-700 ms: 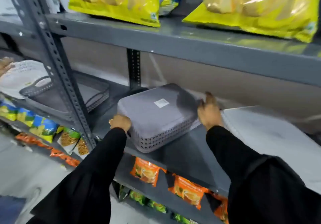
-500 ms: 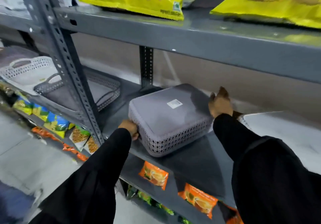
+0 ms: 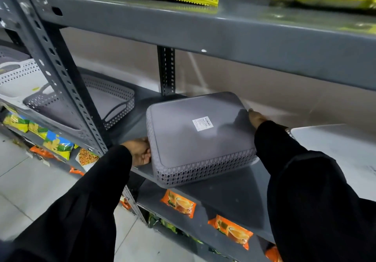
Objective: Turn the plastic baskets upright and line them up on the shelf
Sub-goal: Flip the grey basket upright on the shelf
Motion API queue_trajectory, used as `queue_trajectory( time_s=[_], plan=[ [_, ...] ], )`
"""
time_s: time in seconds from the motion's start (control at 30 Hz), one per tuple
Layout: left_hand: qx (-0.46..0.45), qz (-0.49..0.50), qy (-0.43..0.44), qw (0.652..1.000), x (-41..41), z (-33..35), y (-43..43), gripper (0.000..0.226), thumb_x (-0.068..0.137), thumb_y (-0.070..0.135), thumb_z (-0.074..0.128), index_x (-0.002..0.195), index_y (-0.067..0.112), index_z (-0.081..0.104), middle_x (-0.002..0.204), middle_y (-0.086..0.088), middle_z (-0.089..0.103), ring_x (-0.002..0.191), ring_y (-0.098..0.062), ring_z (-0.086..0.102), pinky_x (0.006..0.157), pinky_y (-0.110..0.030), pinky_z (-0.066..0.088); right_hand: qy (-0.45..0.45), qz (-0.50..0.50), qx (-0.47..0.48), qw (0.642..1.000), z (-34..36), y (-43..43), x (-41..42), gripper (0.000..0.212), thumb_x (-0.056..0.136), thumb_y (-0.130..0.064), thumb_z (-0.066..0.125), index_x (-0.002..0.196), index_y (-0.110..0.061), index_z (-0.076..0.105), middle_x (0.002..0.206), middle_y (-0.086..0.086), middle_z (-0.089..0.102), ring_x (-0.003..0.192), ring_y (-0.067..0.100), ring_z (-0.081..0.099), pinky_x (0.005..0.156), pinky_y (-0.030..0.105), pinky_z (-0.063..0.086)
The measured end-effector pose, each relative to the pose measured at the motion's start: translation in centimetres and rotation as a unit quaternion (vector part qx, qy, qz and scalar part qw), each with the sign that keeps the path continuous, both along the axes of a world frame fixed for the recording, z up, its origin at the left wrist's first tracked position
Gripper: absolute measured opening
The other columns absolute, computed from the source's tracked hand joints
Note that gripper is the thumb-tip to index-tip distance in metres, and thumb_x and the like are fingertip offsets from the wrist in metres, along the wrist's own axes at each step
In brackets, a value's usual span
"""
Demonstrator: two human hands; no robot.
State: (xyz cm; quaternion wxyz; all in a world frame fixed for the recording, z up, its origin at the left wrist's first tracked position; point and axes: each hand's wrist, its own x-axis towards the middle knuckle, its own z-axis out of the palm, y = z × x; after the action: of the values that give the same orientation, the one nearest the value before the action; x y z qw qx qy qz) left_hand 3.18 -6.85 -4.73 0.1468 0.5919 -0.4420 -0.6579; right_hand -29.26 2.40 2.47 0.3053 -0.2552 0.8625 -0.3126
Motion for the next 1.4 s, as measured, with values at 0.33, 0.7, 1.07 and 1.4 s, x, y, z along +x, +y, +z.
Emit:
queue_trajectory(
  time_s=[0.33, 0.7, 1.07, 1.4],
  plan=[
    [-0.085, -0.019, 0.142, 0.986, -0.7, 5.3, -1.6, 0.053, 0.095, 0.060, 0.024, 0.105, 0.026, 0.064, 0.091, -0.001, 0.065, 0.080, -0.014, 0.058, 0.073, -0.027, 0.051, -0.126, -0.101, -0.213, 0.964, 0.4, 0.3, -4.5, 0.046, 0.097, -0.039, 0.036, 0.109, -0.003, 0.061, 0.095, 0.016, 0.061, 0.099, 0.030, 0.057, 0.091, 0.037, 0.047],
    [-0.135, 0.014, 0.211, 0.968, -1.0, 10.6, -3.5, 0.021, 0.098, 0.016, 0.041, 0.091, 0.007, 0.059, 0.068, -0.003, 0.072, 0.061, -0.015, 0.069, 0.053, -0.027, 0.057, -0.143, -0.083, -0.218, 0.962, 3.4, 4.6, -1.8, 0.042, 0.094, -0.010, 0.044, 0.054, -0.011, 0.057, 0.029, -0.002, 0.054, 0.046, 0.024, 0.059, 0.051, 0.018, 0.047],
    [-0.093, 0.025, 0.070, 0.993, -0.6, 7.9, -2.4, 0.042, 0.095, -0.010, 0.042, 0.136, -0.006, 0.043, 0.091, -0.010, 0.076, 0.112, -0.029, 0.059, 0.090, -0.030, 0.049, -0.199, -0.105, -0.095, 0.970, 1.6, 7.9, -0.7, 0.013, 0.093, 0.012, 0.037, 0.096, 0.011, 0.050, 0.073, 0.027, 0.060, 0.056, 0.036, 0.065, 0.037, 0.039, 0.054],
    [-0.125, 0.059, 0.062, 0.988, -0.4, 8.4, -1.9, 0.029, 0.094, 0.013, 0.029, 0.090, 0.002, 0.056, 0.106, -0.013, 0.059, 0.106, -0.026, 0.052, 0.102, -0.035, 0.040, -0.203, -0.047, -0.010, 0.978, 1.2, 8.5, 1.6, 0.018, 0.093, 0.012, 0.039, 0.078, 0.007, 0.048, 0.076, 0.024, 0.055, 0.066, 0.032, 0.057, 0.049, 0.043, 0.056]
  ],
)
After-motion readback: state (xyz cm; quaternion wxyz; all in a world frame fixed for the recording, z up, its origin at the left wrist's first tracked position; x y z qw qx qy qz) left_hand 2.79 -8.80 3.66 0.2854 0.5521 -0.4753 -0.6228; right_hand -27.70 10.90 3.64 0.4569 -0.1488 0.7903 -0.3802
